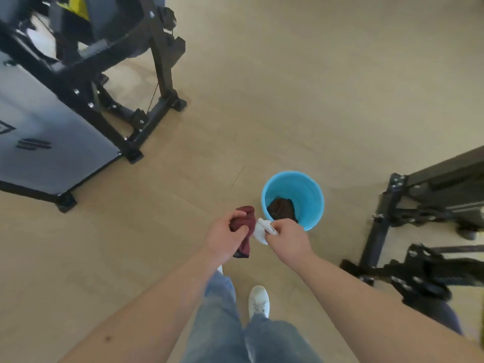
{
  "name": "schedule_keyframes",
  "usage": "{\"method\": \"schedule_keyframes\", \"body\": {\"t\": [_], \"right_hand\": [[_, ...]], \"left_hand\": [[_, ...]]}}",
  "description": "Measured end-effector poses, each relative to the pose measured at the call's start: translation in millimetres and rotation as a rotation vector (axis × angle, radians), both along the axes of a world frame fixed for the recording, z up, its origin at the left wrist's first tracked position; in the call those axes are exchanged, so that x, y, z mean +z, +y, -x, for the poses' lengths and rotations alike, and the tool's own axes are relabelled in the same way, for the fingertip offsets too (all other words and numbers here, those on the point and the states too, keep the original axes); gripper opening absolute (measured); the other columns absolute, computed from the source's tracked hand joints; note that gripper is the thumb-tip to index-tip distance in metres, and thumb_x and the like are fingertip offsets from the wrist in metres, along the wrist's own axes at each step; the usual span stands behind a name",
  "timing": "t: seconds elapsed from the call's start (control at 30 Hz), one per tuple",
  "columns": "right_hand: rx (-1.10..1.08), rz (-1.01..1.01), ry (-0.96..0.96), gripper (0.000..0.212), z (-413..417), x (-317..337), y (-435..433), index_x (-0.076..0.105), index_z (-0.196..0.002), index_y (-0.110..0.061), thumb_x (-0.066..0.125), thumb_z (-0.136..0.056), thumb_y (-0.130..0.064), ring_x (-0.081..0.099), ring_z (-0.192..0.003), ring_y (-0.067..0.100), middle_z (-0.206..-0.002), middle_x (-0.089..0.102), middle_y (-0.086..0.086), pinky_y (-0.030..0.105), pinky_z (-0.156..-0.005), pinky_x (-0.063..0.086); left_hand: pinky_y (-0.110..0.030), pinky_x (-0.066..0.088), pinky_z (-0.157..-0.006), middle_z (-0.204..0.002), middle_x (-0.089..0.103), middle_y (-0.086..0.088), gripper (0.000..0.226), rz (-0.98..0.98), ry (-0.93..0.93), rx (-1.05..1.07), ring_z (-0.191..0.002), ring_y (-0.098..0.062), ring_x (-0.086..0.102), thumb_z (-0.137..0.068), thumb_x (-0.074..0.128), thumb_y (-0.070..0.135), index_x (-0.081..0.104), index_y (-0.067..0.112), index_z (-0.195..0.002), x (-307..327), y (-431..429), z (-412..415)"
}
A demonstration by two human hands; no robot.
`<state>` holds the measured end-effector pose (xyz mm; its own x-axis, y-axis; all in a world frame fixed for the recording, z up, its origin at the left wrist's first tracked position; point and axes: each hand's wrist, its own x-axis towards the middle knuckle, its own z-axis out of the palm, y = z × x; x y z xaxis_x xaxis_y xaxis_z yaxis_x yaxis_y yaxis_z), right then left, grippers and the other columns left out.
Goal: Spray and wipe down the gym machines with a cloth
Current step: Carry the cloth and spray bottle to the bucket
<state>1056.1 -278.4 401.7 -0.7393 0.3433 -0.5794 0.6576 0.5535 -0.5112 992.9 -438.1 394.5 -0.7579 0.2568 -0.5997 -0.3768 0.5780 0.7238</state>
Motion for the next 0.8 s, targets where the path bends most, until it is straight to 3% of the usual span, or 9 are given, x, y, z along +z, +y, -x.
{"method": "schedule_keyframes", "body": {"t": [0.1, 0.2, 0.27, 0.33, 0.47, 0.6, 0.8], "right_hand": [[0.010, 0.001, -0.135, 0.031, 23.3, -28.2, 14.1, 0.053, -0.062, -0.021, 0.063, -0.091, -0.026, 0.044, -0.056, 0.015, -0.058, 0.047, -0.001, 0.023, -0.048, 0.028], [0.015, 0.015, -0.215, 0.033, 41.1, -72.6, 28.1, 0.053, -0.062, -0.026, 0.062, -0.093, -0.027, 0.052, -0.070, 0.023, -0.060, 0.049, -0.003, 0.023, -0.051, 0.030], [0.005, 0.032, -0.262, 0.014, 49.6, -106.8, 34.6, 0.074, -0.088, -0.024, 0.062, -0.095, -0.027, 0.062, -0.087, 0.029, -0.081, 0.068, 0.005, 0.028, -0.064, 0.039], [-0.016, 0.042, -0.303, 0.025, 55.1, -153.8, 39.9, 0.075, -0.113, -0.019, 0.061, -0.095, -0.028, 0.064, -0.099, 0.030, -0.104, 0.072, 0.010, 0.027, -0.074, 0.041], [-0.023, 0.075, -0.363, 0.025, 61.6, -252.6, 50.5, 0.073, -0.115, -0.019, 0.061, -0.095, -0.027, 0.063, -0.097, 0.030, -0.106, 0.069, 0.009, 0.025, -0.075, 0.039], [-0.038, 0.116, -0.395, 0.027, 66.4, -343.4, 59.6, 0.073, -0.118, -0.016, 0.062, -0.096, -0.026, 0.064, -0.101, 0.029, -0.116, 0.071, 0.011, 0.030, -0.082, 0.047], [-0.013, 0.152, -0.477, 0.032, 61.8, -440.3, 70.3, 0.071, -0.124, -0.014, 0.060, -0.098, -0.029, 0.063, -0.112, 0.033, -0.124, 0.067, 0.014, 0.033, -0.088, 0.048]], "left_hand": [[-0.033, 0.054, -0.096, -0.107, 0.072, 0.013, 0.029, 0.015, -0.023, -0.088, -0.101, -0.012, 0.068, -0.090, 0.067, 0.018, 0.064, 0.041, -0.108, -28.9, 15.0, 42.2], [-0.032, 0.054, -0.094, -0.108, 0.072, 0.011, 0.030, 0.047, -0.032, -0.153, -0.100, -0.013, 0.068, -0.091, 0.067, 0.020, 0.062, 0.043, -0.109, -69.1, 29.6, 78.2], [-0.029, 0.052, -0.090, -0.107, 0.071, 0.012, 0.031, 0.064, -0.046, -0.156, -0.099, -0.012, 0.067, -0.091, 0.067, 0.020, 0.061, 0.044, -0.109, -99.1, 37.5, 93.4], [-0.027, 0.051, -0.088, -0.105, 0.069, 0.015, 0.030, 0.081, -0.087, -0.132, -0.098, -0.009, 0.066, -0.092, 0.067, 0.020, 0.060, 0.046, -0.106, -138.1, 44.6, 102.9], [-0.038, 0.055, -0.097, -0.103, 0.069, 0.016, 0.032, 0.107, -0.127, -0.095, -0.102, -0.014, 0.068, -0.090, 0.068, 0.019, 0.061, 0.048, -0.100, -225.1, 57.9, 111.2], [-0.042, 0.054, -0.100, -0.107, 0.070, 0.010, 0.033, 0.141, -0.140, -0.052, -0.104, -0.018, 0.069, -0.089, 0.070, 0.016, 0.063, 0.046, -0.098, -309.7, 72.8, 113.4], [-0.035, 0.056, -0.095, -0.106, 0.070, 0.010, 0.032, 0.157, -0.163, -0.019, -0.096, -0.015, 0.069, -0.089, 0.070, 0.014, 0.065, 0.042, -0.105, -387.0, 84.2, 105.8]]}}
